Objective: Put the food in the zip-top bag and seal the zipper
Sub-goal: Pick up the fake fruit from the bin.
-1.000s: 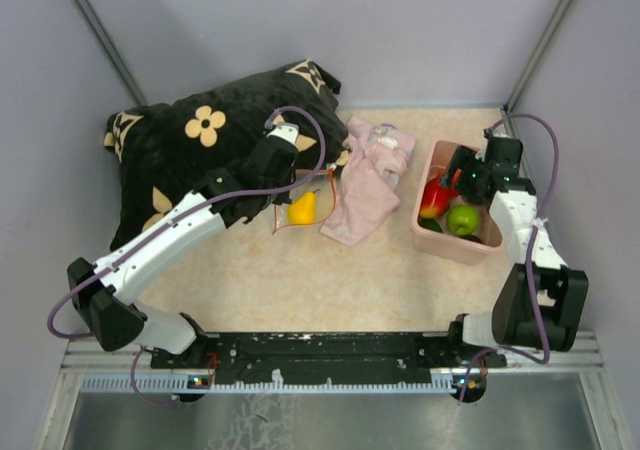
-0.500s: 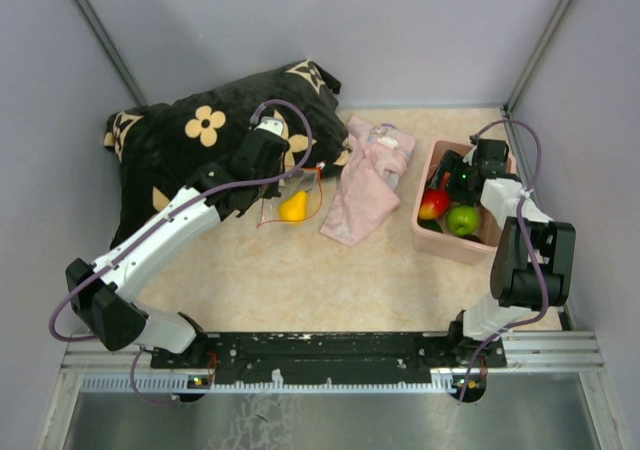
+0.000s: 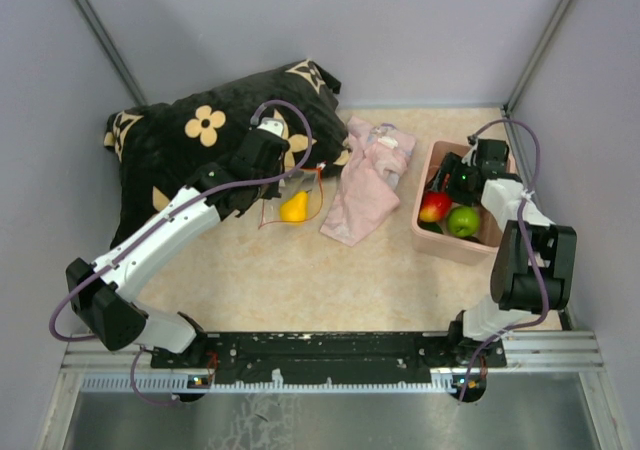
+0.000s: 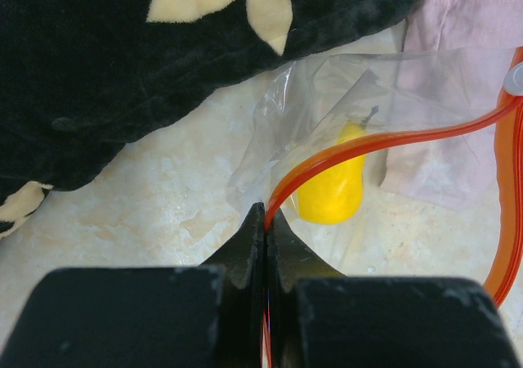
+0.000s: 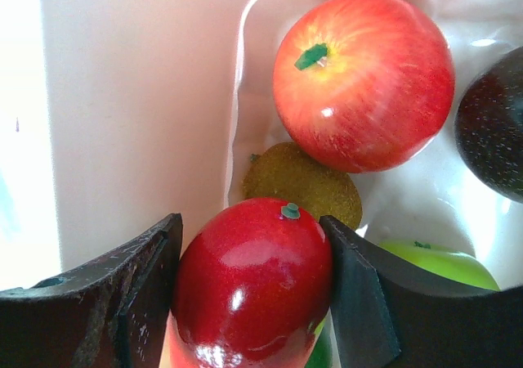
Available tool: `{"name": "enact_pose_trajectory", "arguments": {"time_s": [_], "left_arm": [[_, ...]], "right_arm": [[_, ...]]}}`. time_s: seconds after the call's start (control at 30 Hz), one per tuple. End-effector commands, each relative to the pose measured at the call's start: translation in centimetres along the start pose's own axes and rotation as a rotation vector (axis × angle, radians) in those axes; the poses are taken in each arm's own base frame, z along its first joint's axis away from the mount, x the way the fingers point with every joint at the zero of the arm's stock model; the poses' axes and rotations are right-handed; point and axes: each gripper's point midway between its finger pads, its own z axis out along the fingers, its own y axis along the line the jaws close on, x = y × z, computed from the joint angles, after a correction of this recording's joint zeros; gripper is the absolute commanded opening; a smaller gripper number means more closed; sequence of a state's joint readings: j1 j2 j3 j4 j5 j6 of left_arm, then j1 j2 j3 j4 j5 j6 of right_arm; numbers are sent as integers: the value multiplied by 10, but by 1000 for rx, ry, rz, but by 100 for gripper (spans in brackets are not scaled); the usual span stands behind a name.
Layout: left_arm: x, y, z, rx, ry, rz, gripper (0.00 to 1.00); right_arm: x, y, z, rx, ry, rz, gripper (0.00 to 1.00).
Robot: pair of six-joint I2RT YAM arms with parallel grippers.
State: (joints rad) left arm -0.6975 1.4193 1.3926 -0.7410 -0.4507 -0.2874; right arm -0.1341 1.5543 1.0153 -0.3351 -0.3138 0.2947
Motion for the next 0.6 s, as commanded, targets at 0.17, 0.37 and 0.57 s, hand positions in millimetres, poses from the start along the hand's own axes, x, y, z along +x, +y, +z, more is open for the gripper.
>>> {"name": "enact_pose_trajectory", "arguments": {"time_s": [0.17, 0.37, 0.57], "left_arm": [[-1, -1, -3, 20, 0, -26, 0], [-3, -5, -4, 38, 6, -34, 0], [1, -14, -3, 84, 27, -40, 0]], "right_arm": [[-37, 17, -55, 6, -199, -75, 36], [-56, 29, -98, 12, -362, -108, 32], [-69, 55, -137, -19, -506, -134, 28]]}}
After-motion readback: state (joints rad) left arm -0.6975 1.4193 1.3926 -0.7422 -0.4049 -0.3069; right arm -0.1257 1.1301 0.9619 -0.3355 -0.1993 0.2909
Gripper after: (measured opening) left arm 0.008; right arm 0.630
